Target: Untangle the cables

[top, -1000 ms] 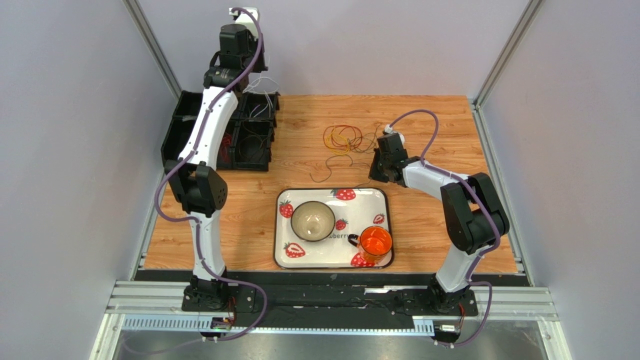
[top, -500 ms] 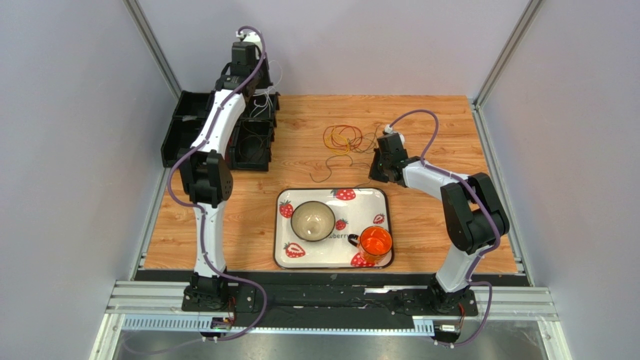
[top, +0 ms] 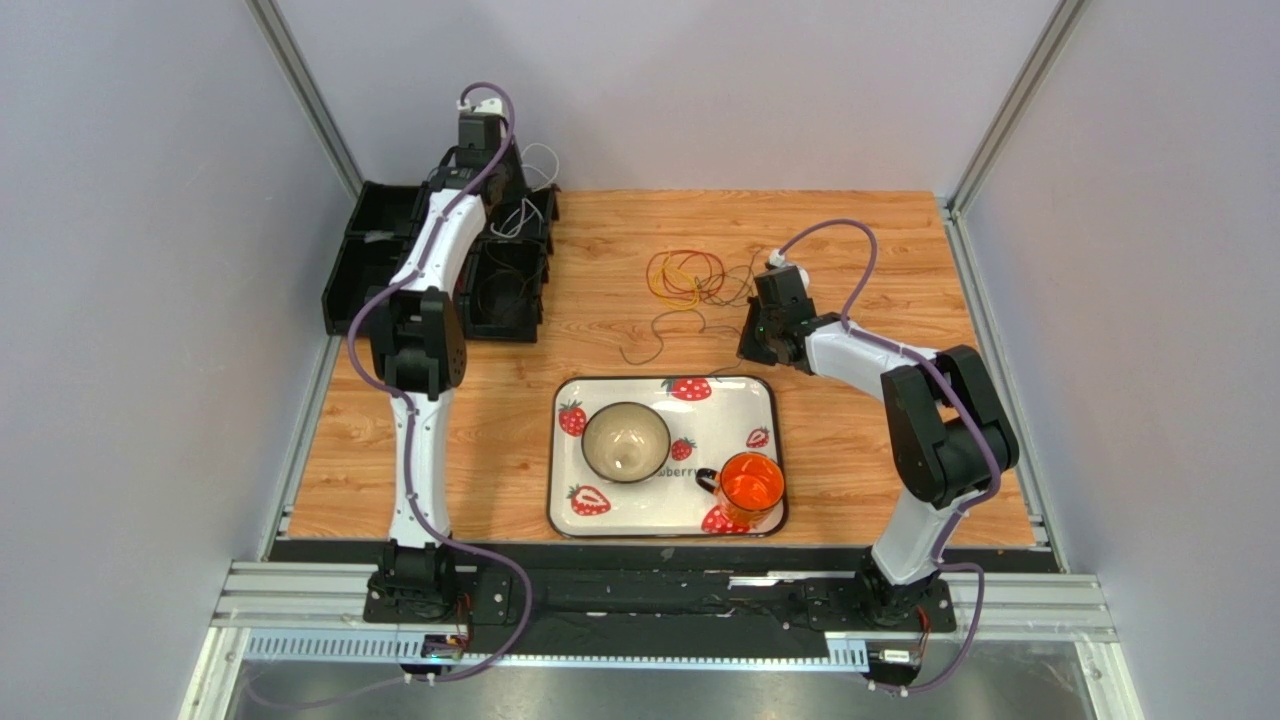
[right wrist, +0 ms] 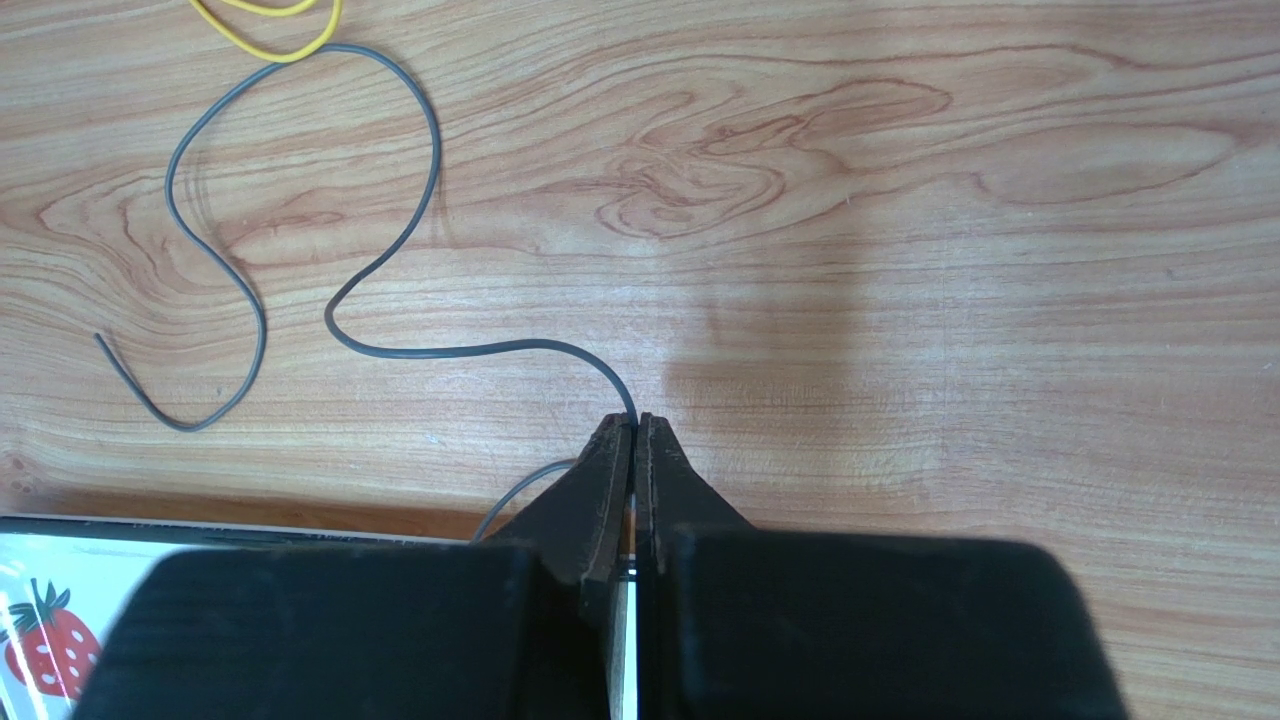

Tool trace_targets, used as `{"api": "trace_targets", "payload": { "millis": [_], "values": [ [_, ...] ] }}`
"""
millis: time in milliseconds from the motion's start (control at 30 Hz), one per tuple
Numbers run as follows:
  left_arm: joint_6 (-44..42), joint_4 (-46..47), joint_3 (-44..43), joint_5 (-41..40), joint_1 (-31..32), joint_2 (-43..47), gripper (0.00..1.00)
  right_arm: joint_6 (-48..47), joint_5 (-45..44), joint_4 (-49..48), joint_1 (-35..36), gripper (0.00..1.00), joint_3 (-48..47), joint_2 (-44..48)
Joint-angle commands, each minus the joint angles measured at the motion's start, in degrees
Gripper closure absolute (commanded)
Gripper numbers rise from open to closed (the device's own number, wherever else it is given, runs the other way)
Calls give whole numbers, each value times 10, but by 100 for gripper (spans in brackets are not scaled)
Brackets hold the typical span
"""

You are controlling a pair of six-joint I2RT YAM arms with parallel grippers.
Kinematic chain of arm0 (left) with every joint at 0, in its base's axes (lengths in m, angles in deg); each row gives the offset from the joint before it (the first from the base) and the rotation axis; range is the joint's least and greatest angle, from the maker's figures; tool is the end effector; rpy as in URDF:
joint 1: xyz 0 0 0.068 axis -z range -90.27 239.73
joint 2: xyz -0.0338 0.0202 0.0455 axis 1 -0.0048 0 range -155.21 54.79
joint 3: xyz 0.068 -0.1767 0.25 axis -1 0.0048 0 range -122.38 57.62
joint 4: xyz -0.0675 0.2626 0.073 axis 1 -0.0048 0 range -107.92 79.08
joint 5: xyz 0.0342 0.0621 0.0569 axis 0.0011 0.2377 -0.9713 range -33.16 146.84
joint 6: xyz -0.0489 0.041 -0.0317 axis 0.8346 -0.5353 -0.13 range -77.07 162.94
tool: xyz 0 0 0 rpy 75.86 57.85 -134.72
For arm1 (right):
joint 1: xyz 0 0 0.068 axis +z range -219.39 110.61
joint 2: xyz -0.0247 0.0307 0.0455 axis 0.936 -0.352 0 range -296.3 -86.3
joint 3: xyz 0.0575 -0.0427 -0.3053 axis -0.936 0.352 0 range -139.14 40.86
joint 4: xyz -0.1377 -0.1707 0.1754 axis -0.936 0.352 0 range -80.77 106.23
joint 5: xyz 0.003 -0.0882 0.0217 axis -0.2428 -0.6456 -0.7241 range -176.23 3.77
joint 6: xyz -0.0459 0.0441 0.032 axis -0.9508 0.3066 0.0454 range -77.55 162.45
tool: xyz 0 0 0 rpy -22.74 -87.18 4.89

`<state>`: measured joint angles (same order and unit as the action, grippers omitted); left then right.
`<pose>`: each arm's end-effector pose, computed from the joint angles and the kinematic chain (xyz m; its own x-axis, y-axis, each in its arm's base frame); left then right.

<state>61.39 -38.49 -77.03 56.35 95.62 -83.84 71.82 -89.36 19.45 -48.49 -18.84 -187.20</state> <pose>0.6285 -0.0645 0.2877 -0.5239 -0.2641 -0.8098 -0.0741 0.9613 -0.2655 0.3747 0.1397 0.1806 -0.7955 0.2203 -0.5645 0.0754 0.9603 0.2686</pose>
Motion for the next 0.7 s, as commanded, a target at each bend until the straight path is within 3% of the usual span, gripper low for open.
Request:
{"api": "trace_targets", "payload": {
  "millis": [0,233,333,500,667],
  "values": [
    [25,19,-46,1,-11,-23,100,6,1,-8,0,100,-22,-2],
    [45,30,-40,39,-14,-39,100,5,1,-6,-2,100,-24,-4],
    [58,73,18,50,-14,-18,100,6,1,-6,-2,100,-24,-4],
    [63,50,-15,61,-14,-45,98,5,2,-5,-2,100,-25,-4],
    [69,54,-23,74,-15,-36,72,5,2,-6,-2,100,-25,-5]
  ]
}}
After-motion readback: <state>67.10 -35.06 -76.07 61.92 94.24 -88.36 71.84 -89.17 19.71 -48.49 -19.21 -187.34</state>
